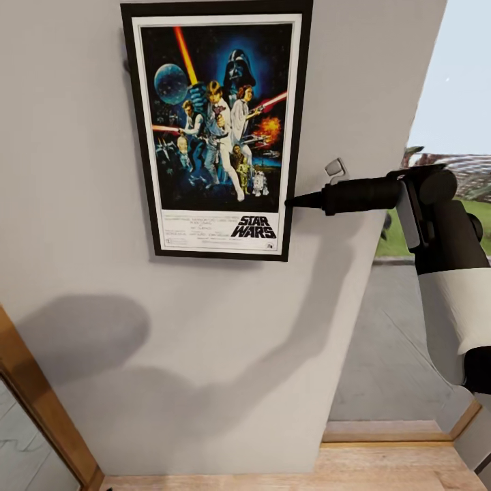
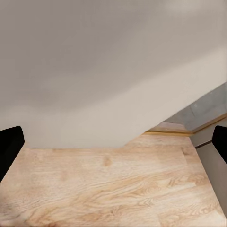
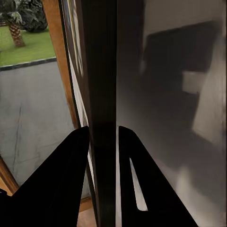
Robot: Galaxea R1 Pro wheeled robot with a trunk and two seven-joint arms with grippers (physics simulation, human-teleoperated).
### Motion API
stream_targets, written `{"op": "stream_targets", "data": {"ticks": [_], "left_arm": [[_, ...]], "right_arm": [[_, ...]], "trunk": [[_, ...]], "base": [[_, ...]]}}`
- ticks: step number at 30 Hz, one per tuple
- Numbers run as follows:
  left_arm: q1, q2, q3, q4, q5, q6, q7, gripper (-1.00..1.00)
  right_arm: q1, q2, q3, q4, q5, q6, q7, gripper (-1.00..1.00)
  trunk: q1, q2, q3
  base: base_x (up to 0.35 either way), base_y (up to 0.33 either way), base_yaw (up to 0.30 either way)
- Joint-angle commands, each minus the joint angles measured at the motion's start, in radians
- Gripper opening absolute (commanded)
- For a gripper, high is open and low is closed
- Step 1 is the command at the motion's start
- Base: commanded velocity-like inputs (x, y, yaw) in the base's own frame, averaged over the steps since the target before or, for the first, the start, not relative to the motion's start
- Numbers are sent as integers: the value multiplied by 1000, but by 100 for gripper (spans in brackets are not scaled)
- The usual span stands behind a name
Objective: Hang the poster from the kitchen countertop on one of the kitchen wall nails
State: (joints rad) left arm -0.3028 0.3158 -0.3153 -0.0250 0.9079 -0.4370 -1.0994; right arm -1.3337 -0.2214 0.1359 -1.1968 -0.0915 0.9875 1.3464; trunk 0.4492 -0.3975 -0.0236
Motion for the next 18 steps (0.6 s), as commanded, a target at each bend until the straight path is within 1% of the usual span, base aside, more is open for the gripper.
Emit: {"op": "stream_targets", "data": {"ticks": [1, 18], "left_arm": [[-1, 0, -8, 0, 8, -5, -2, 100], [-1, 0, -8, 0, 8, -5, -2, 100]], "right_arm": [[-1, -1, 2, 0, -10, 11, -3, -100], [-2, -1, 2, 0, -10, 11, -3, -100]], "trunk": [[1, -3, -2], [1, -3, -2]], "base": [[113, 0, 0], [6, 4, 0]]}}
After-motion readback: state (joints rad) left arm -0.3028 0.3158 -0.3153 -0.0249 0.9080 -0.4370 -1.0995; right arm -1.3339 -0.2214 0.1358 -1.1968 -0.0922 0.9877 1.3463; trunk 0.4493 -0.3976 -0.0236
